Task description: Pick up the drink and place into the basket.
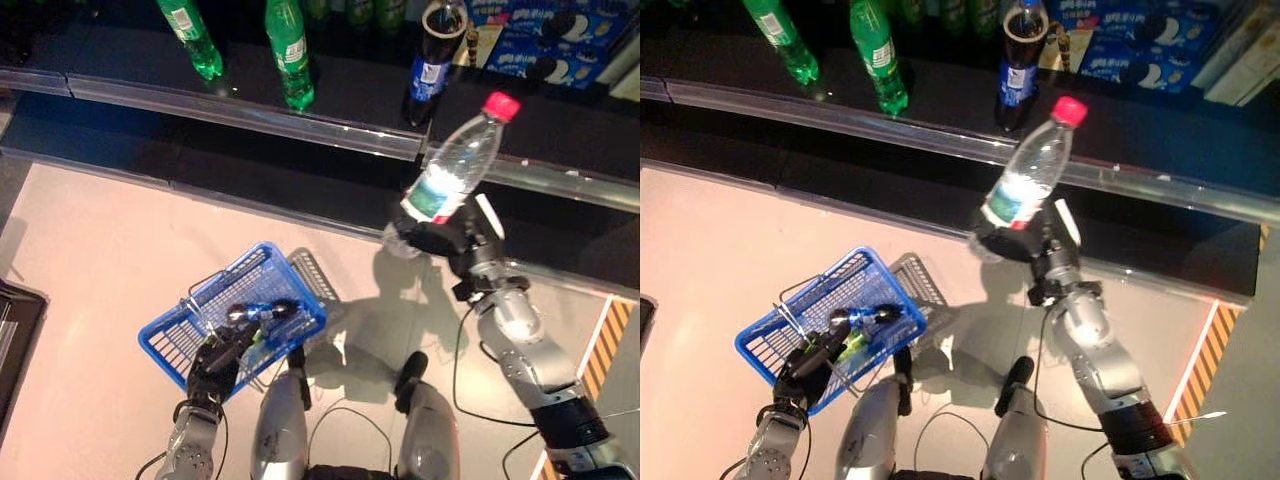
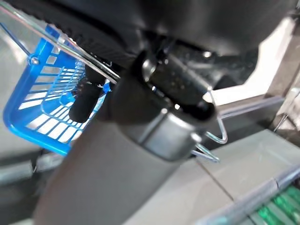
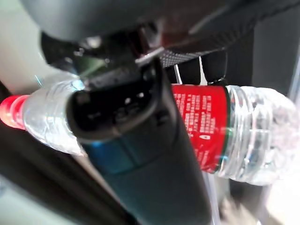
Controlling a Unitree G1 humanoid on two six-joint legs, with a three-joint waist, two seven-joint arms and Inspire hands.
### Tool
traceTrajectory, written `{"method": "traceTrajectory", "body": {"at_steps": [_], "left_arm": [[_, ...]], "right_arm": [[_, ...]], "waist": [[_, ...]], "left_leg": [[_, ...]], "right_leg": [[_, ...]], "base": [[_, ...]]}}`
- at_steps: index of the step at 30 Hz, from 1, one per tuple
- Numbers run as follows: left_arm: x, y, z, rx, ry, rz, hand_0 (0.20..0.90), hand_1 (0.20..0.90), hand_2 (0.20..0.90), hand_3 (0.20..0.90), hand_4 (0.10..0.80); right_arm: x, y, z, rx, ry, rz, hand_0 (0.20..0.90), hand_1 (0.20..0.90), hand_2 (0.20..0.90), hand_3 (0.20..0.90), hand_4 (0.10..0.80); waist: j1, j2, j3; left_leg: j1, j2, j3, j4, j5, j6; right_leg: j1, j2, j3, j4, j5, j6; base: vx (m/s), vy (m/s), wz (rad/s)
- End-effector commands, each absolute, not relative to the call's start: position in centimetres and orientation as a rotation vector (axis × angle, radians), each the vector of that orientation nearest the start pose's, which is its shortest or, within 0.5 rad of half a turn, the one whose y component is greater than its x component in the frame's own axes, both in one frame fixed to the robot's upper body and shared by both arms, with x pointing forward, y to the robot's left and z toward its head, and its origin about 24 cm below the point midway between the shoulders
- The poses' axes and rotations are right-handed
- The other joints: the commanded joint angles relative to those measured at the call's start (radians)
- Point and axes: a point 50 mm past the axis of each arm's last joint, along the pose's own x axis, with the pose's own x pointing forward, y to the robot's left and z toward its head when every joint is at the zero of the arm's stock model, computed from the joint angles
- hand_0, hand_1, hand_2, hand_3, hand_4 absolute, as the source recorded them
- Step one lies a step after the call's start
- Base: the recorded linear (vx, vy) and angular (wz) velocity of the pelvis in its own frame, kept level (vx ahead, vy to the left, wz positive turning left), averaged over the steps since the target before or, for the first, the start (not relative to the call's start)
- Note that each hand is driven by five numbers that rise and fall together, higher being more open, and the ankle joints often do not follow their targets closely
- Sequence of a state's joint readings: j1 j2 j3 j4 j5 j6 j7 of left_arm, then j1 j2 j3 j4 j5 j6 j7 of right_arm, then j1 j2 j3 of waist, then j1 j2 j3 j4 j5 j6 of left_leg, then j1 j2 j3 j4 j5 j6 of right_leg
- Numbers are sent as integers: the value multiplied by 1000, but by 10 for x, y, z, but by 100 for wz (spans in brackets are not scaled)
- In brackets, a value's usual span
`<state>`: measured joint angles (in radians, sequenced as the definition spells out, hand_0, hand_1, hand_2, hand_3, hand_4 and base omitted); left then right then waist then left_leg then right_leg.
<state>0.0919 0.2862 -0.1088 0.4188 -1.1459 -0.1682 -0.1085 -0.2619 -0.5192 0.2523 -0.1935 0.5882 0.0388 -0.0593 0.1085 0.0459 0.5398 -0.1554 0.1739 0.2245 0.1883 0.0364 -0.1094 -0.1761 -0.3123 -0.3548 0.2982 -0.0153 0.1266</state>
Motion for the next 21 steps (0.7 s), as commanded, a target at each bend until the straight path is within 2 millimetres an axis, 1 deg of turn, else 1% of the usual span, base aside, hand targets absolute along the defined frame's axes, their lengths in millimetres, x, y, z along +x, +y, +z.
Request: {"method": "traceTrajectory", "body": {"at_steps": [1, 5, 9, 11, 14, 15, 16, 17, 21], "left_arm": [[224, 231, 42, -724, -210, -73, 300, 300, 300, 200, 100], [225, 217, 63, -739, -255, -174, 300, 300, 300, 200, 100], [224, 204, 85, -737, -304, -297, 300, 300, 300, 200, 100], [222, 195, 99, -737, -336, -391, 300, 300, 300, 200, 100], [221, 188, 107, -743, -355, -456, 300, 300, 300, 200, 100], [220, 184, 114, -760, -374, -519, 300, 300, 300, 200, 100], [220, 184, 114, -759, -374, -519, 300, 300, 300, 200, 100], [218, 178, 122, -760, -392, -585, 300, 300, 300, 200, 100], [215, 166, 132, -821, -400, -713, 300, 300, 300, 200, 100]], "right_arm": [[259, -123, 227, 96, -654, 536, 300, 300, 300, 200, 100], [259, -105, 224, 91, -633, 555, 300, 300, 300, 200, 100], [263, -89, 213, 101, -565, 559, 300, 300, 300, 200, 100], [265, -79, 205, 89, -529, 544, 300, 300, 300, 200, 100], [268, -74, 200, 98, -498, 533, 300, 300, 300, 200, 100], [271, -71, 196, 83, -486, 514, 300, 300, 300, 200, 100], [271, -71, 196, 83, -486, 514, 300, 300, 300, 200, 100], [274, -65, 189, 80, -451, 505, 300, 300, 300, 200, 100], [279, -57, 177, 49, -398, 486, 300, 300, 300, 200, 100]], "waist": [[10, 6, -131], [47, 16, -136], [84, 23, -132], [108, 26, -127], [123, 29, -123], [136, 30, -120], [136, 30, -120], [150, 31, -117], [170, 31, -117]], "left_leg": [[35, 3, -2, 66, -32, 15], [38, -11, -31, 55, -28, 16], [37, -21, -58, 53, -25, 18], [33, -29, -77, 52, -22, 19], [30, -35, -90, 52, -19, 19], [26, -40, -104, 55, -19, 20], [26, -41, -104, 55, -19, 20], [22, -48, -118, 57, -18, 21], [16, -60, -141, 61, -18, 23]], "right_leg": [[76, 42, -4, 35, -64, -36], [102, 34, -30, 22, -62, -33], [119, 24, -60, 26, -63, -30], [129, 21, -78, 26, -61, -29], [135, 18, -90, 23, -58, -28], [139, 15, -101, 24, -55, -27], [139, 15, -101, 24, -55, -27], [143, 12, -111, 23, -52, -25], [152, 10, -123, 20, -49, -23]], "base": [[37, 30, 24], [17, 12, 21], [17, -8, 22], [12, -11, 22], [10, -11, 18], [13, -11, 14], [18, -20, 21], [10, -15, 18], [33, -23, 18]]}}
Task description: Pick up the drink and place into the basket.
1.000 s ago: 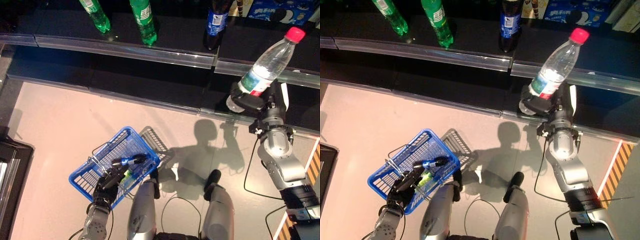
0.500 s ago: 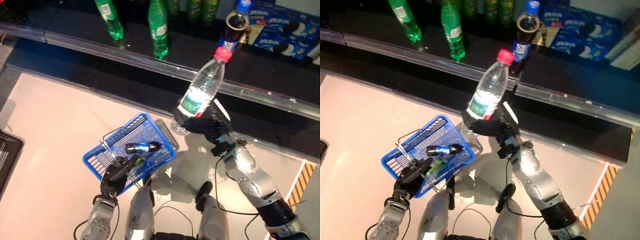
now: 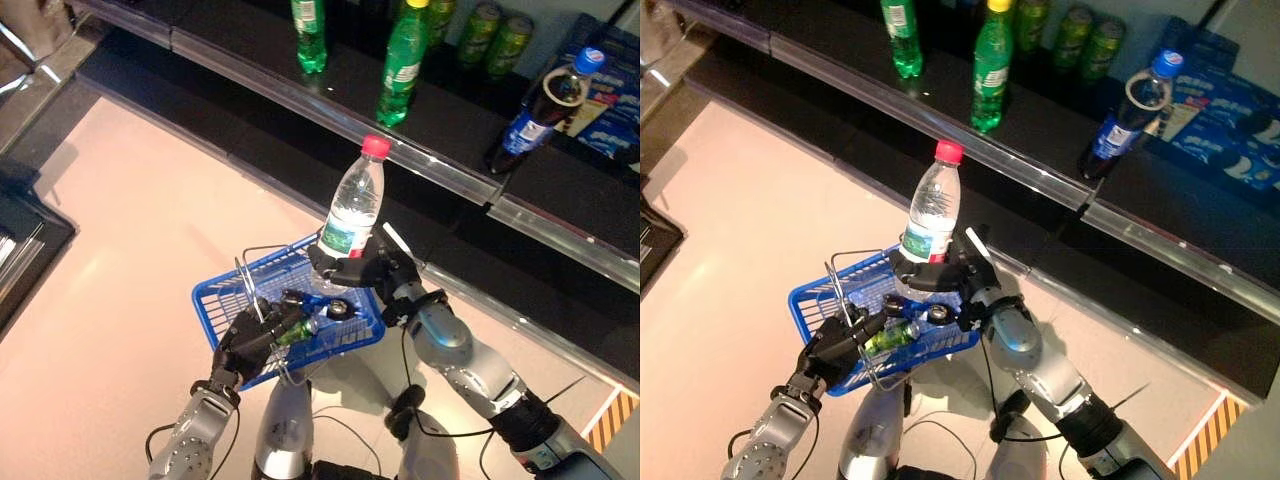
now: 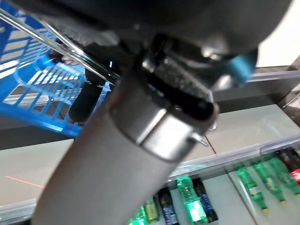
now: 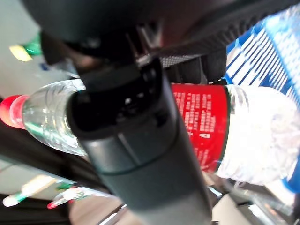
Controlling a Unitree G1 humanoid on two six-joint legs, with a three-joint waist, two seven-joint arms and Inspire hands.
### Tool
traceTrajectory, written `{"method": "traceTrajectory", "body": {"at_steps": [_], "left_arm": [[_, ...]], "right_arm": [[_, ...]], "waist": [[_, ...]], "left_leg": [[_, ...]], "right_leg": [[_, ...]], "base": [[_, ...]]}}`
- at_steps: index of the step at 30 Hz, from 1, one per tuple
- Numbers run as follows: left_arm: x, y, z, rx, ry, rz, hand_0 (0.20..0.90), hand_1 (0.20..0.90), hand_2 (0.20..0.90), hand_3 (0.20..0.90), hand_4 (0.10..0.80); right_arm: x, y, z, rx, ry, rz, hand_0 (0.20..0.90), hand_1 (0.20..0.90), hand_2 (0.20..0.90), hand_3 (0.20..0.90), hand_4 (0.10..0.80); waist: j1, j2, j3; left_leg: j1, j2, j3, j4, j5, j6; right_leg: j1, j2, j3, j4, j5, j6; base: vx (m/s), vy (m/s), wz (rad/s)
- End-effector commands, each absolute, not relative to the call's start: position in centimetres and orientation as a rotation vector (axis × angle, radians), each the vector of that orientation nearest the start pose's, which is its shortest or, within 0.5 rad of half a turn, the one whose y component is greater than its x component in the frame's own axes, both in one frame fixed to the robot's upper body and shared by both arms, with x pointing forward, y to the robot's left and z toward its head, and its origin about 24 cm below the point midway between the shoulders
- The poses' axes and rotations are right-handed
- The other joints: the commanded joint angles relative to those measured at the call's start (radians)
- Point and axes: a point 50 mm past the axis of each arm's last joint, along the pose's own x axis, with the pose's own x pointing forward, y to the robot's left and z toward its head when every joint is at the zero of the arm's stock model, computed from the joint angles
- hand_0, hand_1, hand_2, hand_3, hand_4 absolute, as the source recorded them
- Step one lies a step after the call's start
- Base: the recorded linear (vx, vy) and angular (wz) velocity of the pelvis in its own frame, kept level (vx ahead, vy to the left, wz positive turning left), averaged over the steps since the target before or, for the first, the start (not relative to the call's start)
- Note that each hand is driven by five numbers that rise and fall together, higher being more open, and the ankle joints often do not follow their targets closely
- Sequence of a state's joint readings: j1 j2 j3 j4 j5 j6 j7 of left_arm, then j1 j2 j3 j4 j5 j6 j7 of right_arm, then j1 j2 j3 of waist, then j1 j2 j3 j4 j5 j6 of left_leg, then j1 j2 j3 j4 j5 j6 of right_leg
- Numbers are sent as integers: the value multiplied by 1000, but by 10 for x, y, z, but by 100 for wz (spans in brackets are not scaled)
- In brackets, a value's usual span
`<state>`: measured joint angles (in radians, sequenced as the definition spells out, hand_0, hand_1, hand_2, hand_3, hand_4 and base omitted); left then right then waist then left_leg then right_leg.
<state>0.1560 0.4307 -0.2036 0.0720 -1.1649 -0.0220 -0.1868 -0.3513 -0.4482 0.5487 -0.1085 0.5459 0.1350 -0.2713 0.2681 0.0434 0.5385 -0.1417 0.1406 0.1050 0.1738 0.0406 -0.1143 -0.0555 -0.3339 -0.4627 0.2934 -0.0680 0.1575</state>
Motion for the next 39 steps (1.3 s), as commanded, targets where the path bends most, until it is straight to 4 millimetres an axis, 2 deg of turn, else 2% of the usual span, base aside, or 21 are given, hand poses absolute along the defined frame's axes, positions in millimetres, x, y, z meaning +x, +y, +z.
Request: {"method": "traceTrajectory", "body": {"at_steps": [1, 8, 11, 17, 25, 32, 33, 36, 39], "left_arm": [[213, 160, 135, -871, -391, -775, 300, 300, 300, 200, 100], [203, 136, 148, -955, -403, -1020, 300, 300, 300, 200, 100], [200, 133, 151, -959, -409, -1070, 300, 300, 300, 200, 100], [197, 132, 148, -963, -400, -1119, 300, 300, 300, 200, 100], [196, 140, 143, -976, -385, -1123, 300, 300, 300, 200, 100], [196, 142, 145, -954, -391, -1158, 300, 300, 300, 200, 100], [197, 142, 146, -954, -392, -1160, 300, 300, 300, 200, 100], [196, 138, 151, -965, -404, -1205, 300, 300, 300, 200, 100], [193, 133, 154, -947, -401, -1286, 300, 300, 300, 200, 100]], "right_arm": [[282, -54, 173, 7, -396, 468, 300, 300, 300, 200, 100], [290, -38, 160, -18, -328, 453, 300, 300, 300, 200, 100], [290, -32, 157, -29, -311, 463, 300, 300, 300, 200, 100], [296, -31, 150, -54, -293, 418, 300, 300, 300, 200, 100], [308, -42, 136, -37, -226, 292, 300, 300, 300, 200, 100], [320, -51, 99, -12, -52, 190, 300, 300, 300, 200, 100], [320, -51, 96, -11, -34, 187, 300, 300, 300, 200, 100], [316, -49, 64, 59, 138, 192, 300, 300, 300, 200, 100], [315, -48, 52, 16, 170, 202, 300, 300, 300, 200, 100]], "waist": [[20, 34, -116], [51, 39, -116], [60, 38, -120], [77, 42, -128], [101, 47, -140], [118, 50, -140], [118, 50, -139], [124, 56, -126], [130, 61, -116]], "left_leg": [[1, -31, -30, 79, -22, 28], [-8, -51, -65, 86, -23, 32], [-8, -56, -72, 87, -24, 32], [-11, -63, -78, 88, -27, 35], [-16, -76, -93, 86, -26, 38], [-26, -88, -108, 86, -27, 42], [-27, -89, -109, 87, -27, 42], [-36, -97, -118, 85, -26, 46], [-44, -103, -128, 84, -24, 47]], "right_leg": [[36, 29, -22, 22, 5, -54], [52, 23, -48, 13, 14, -51], [58, 24, -52, 9, 16, -49], [66, 16, -68, 8, 15, -46], [77, 13, -89, 5, 14, -44], [73, 8, -101, 12, 14, -43], [73, 7, -101, 12, 14, -43], [64, 3, -106, 16, 14, -41], [60, 4, -113, 17, 16, -41]], "base": [[39, -14, 11], [34, -23, 18], [50, -7, 10], [44, 4, 8], [41, 6, 10], [18, 2, 4], [11, 4, 4], [-6, 3, 4], [-16, 2, 6]]}}
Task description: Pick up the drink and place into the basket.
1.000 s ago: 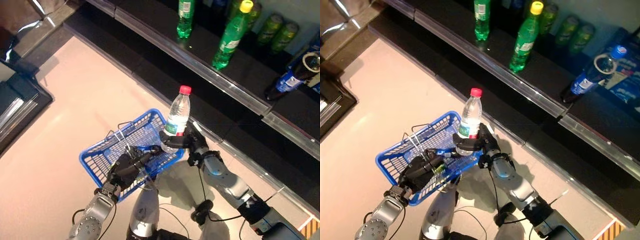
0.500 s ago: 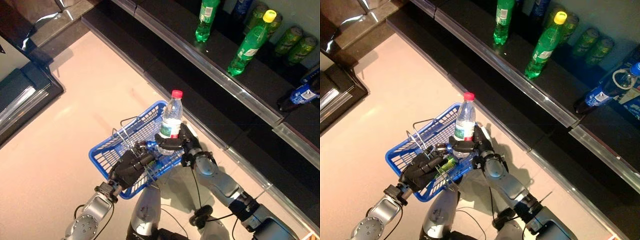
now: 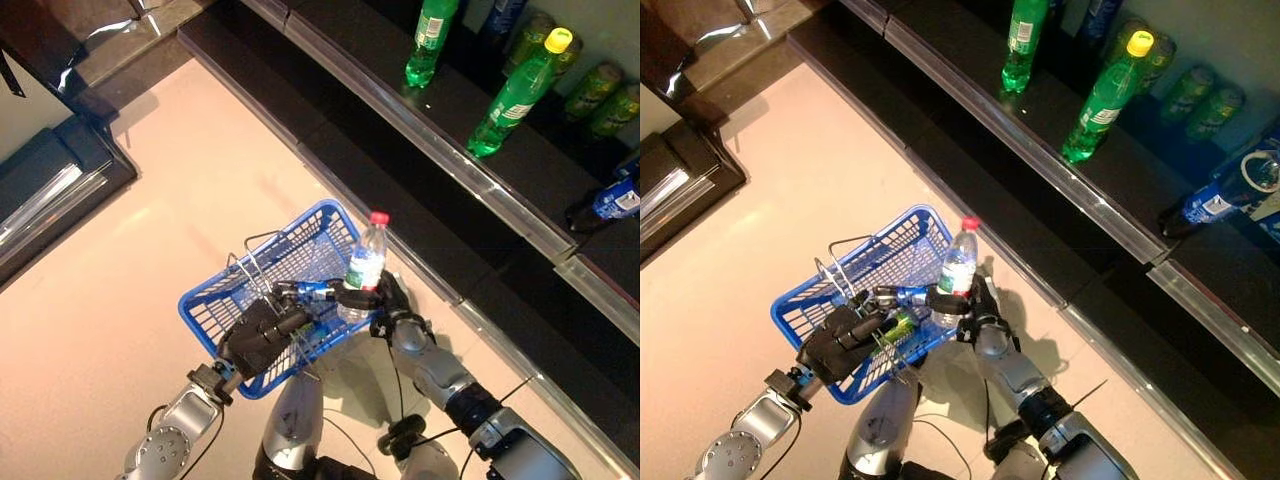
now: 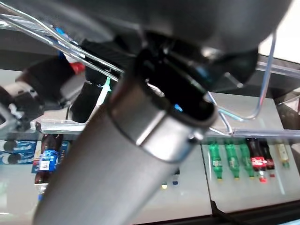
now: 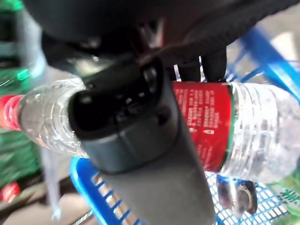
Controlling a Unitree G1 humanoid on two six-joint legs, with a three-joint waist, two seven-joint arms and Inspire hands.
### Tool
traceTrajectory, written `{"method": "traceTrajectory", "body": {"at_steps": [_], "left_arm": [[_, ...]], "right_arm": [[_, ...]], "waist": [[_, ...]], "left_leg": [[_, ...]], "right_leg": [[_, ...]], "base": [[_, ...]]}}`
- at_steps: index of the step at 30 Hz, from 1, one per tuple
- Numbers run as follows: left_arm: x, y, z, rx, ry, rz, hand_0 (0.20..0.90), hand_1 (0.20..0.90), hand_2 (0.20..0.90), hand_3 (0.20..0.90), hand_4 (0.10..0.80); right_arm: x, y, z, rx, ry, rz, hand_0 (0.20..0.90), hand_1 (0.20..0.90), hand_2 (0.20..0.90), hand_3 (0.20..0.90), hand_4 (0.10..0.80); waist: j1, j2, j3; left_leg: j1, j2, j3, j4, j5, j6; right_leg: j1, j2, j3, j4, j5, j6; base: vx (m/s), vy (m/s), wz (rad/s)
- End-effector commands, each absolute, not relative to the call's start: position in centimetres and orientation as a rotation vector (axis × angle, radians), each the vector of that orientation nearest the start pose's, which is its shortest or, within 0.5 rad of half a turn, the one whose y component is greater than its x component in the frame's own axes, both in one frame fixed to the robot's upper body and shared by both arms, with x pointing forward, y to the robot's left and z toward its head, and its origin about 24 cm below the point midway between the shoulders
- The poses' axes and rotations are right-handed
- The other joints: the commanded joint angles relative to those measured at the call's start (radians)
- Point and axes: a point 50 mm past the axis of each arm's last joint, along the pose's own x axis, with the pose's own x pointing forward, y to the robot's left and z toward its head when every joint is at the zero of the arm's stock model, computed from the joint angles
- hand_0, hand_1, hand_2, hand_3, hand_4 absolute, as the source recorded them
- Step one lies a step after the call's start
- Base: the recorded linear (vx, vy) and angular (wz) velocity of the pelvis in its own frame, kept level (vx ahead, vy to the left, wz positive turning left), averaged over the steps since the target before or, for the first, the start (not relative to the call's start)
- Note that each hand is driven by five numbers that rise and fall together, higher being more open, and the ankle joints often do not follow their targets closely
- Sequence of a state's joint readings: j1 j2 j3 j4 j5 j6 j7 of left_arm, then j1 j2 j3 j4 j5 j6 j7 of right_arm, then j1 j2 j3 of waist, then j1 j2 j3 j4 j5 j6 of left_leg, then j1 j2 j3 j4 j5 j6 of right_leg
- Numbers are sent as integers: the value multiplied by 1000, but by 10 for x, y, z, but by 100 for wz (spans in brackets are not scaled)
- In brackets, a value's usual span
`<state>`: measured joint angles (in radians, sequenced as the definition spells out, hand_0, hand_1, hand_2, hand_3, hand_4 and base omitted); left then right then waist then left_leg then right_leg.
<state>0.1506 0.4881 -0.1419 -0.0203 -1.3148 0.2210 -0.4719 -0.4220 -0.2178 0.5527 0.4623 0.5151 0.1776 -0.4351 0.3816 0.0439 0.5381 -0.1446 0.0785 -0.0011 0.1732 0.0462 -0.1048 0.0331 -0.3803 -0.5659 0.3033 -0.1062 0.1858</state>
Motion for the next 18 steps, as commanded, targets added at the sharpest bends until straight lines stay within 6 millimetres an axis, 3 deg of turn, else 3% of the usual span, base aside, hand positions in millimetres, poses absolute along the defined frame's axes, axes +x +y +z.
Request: {"method": "traceTrajectory", "body": {"at_steps": [1, 7, 18], "left_arm": [[192, 132, 154, -944, -401, -1292, 300, 300, 300, 200, 100], [185, 110, 164, -813, -374, -1531, 300, 300, 300, 200, 100], [189, 96, 179, -766, -394, -1562, 300, 300, 300, 200, 100]], "right_arm": [[315, -48, 52, 13, 170, 202, 300, 300, 300, 200, 100], [320, -39, 57, -43, 142, 245, 300, 300, 300, 200, 100], [329, -23, 84, -73, 69, 280, 300, 300, 300, 200, 100]], "waist": [[17, 61, -115], [12, 67, -99], [9, 64, -93]], "left_leg": [[-41, -41, -22, 84, -30, 38], [-53, -50, -26, 68, -16, 45], [-73, -60, -28, 71, -11, 55]], "right_leg": [[-29, 50, -10, 7, 54, -70], [-45, 47, -10, 17, 61, -66], [-78, 32, -3, 43, 69, -60]], "base": [[-19, 6, 13], [-20, 26, 8], [5, 13, 4]]}}
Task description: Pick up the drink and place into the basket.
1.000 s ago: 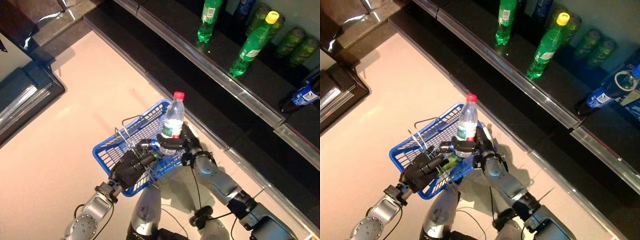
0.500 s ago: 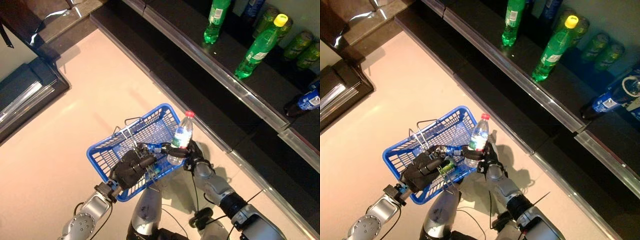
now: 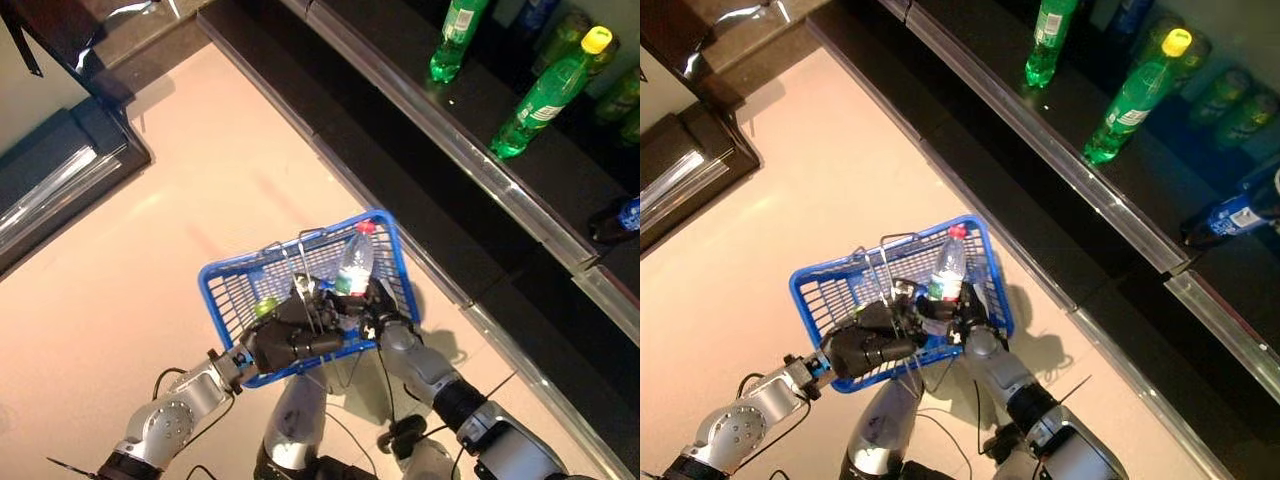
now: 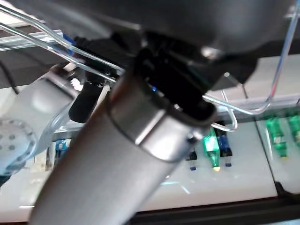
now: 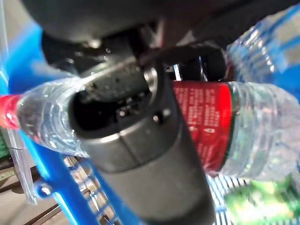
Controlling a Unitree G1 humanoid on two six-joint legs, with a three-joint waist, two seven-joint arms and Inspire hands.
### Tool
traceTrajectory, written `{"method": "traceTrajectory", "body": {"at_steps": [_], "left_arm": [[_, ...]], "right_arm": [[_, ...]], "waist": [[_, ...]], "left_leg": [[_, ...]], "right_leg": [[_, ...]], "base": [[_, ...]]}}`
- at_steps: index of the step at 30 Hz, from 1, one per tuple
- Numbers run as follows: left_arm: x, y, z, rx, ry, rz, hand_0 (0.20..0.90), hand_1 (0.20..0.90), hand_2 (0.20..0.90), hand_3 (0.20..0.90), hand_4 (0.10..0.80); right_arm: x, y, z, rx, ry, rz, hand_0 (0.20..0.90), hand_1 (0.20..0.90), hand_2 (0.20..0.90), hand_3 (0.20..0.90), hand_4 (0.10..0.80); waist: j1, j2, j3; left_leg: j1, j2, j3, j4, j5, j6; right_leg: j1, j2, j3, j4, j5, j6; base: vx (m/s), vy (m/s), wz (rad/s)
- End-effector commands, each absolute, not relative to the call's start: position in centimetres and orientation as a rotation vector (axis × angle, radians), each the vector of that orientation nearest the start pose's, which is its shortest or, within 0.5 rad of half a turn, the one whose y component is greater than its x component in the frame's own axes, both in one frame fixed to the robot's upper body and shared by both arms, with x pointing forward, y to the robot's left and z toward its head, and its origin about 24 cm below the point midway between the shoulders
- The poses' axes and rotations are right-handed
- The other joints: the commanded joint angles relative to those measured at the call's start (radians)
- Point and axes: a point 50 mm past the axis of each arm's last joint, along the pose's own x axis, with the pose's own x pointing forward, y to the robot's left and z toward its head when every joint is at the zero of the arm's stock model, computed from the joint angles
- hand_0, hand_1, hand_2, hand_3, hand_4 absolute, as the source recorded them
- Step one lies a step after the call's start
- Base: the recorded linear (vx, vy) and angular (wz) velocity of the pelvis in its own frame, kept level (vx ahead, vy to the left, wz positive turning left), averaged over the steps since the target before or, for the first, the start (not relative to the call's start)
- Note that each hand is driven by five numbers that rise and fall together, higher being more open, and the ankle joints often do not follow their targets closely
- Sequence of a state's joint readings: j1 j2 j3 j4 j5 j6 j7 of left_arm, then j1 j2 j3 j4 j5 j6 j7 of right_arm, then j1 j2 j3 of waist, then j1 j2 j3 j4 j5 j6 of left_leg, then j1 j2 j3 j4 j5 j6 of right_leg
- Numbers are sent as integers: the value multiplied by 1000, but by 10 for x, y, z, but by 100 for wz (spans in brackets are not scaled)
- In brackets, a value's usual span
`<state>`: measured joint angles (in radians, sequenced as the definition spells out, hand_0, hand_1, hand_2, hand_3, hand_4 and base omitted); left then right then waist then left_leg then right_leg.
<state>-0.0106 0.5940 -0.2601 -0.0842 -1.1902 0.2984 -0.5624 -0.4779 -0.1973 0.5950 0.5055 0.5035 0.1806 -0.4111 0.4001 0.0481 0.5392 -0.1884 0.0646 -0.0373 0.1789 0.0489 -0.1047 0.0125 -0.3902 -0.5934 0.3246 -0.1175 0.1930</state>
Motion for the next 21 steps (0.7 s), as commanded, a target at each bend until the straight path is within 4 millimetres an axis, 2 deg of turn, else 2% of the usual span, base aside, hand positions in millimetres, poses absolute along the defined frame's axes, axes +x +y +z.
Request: {"method": "traceTrajectory", "body": {"at_steps": [1, 7, 10, 17, 21], "left_arm": [[189, 96, 179, -764, -398, -1561, 300, 300, 300, 200, 100], [189, 98, 187, -734, -459, -1577, 300, 300, 300, 200, 100], [187, 101, 196, -720, -524, -1608, 300, 300, 300, 200, 100], [183, 96, 214, -673, -616, -1656, 300, 300, 300, 200, 100], [179, 91, 219, -657, -632, -1697, 300, 300, 300, 200, 100]], "right_arm": [[330, -22, 85, -68, 74, 279, 300, 300, 300, 200, 100], [333, -24, 82, -45, 119, 255, 300, 300, 300, 200, 100], [332, -22, 75, -1, 175, 254, 300, 300, 300, 200, 100], [322, -10, 48, 80, 344, 305, 300, 300, 300, 200, 100], [319, -1, 42, 141, 407, 342, 300, 300, 300, 200, 100]], "waist": [[-9, 60, -95], [-1, 58, -92], [3, 56, -87], [6, 53, -73], [9, 53, -64]], "left_leg": [[-30, -46, 9, 65, -14, 55], [-37, -49, 8, 67, -15, 58], [-43, -48, 7, 65, -13, 59], [-54, -47, 7, 68, -13, 62], [-62, -49, 7, 71, -12, 63]], "right_leg": [[-59, 41, 23, 22, 80, -68], [-65, 31, 16, 35, 79, -68], [-73, 27, 13, 46, 77, -67], [-94, 18, 9, 75, 70, -67], [-102, 17, 9, 83, 69, -66]], "base": [[8, 15, 3], [3, 2, 1], [0, 0, 0], [2, -3, 2], [1, -3, 1]]}}
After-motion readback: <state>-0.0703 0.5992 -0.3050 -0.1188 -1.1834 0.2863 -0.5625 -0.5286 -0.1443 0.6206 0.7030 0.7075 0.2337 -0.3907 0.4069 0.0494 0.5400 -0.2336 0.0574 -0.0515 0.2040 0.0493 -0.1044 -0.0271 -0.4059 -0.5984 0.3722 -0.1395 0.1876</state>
